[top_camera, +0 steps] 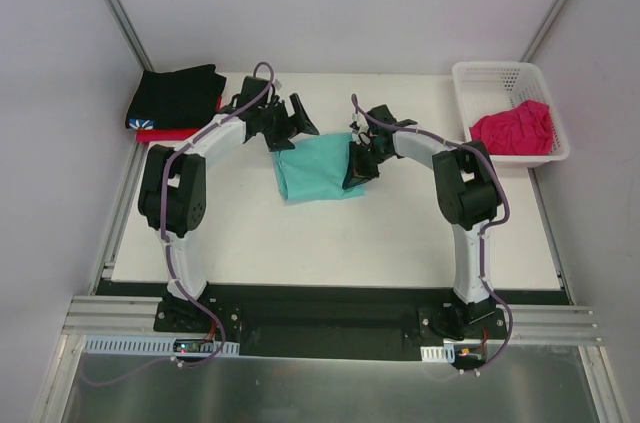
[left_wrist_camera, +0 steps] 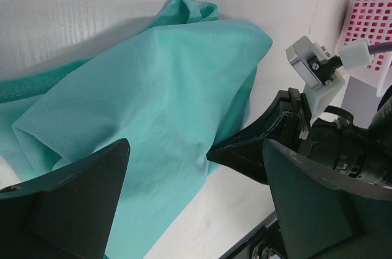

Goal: Fold and stack the t-shirts

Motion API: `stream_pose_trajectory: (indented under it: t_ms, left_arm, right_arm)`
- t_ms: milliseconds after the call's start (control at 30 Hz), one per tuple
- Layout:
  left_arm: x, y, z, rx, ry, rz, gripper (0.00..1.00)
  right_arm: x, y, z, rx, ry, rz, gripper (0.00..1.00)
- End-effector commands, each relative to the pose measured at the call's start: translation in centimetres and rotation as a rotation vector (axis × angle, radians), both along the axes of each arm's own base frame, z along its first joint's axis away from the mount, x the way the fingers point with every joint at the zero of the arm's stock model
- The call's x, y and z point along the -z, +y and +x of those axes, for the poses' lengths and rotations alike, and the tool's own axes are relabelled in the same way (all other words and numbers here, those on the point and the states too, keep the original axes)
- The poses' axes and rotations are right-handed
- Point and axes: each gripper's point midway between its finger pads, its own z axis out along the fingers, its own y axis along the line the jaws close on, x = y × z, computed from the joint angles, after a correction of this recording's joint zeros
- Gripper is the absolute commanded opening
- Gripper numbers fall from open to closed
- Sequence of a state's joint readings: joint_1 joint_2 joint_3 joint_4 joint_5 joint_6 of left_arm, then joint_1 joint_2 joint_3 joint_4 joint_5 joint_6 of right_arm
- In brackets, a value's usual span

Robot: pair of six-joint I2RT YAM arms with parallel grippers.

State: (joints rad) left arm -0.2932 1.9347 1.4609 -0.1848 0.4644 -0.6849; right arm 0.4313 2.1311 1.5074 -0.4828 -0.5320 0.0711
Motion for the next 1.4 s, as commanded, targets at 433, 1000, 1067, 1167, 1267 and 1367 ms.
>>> stream_pose_trajectory:
  t_ms: [433,1000,1067,1167,1267,1367]
  left_arm:
    - [6.7,7.7,4.5,-0.133,-0.04,0.165,0.88]
    - [-2.8,7.5,-3.0,-0.13,-0.093,0.116,0.84]
    - [-3.7,6.7,-4.7,-0.126,-0.103,0.115,0.82]
    - [-2.8,5.4,-7.8,-0.116,-0.081,0.153,0.81]
    - [-0.9,6.0,-9.6,-0.164,-0.059,0.244,0.75]
    - [1.5,7.9,-10.8,-0.219,0.004,0.328,0.7]
  right_arm:
    - [-0.3,-2.6,-0.4,0.01,0.0,-0.052,0.01]
    - [-7.2,-0.2,1.4,-0.004,-0.079,0.009,0.01]
    - [-8.0,-0.5,2.0,0.009,-0.103,-0.017,0.01]
    - [-9.1,-1.3,4.1,0.052,-0.162,-0.066,0.01]
    - [-9.0,-3.1,6.7,0.116,-0.183,-0.094,0.01]
    - [-8.3,-5.2,9.1,0.15,-0.222,-0.167,0.01]
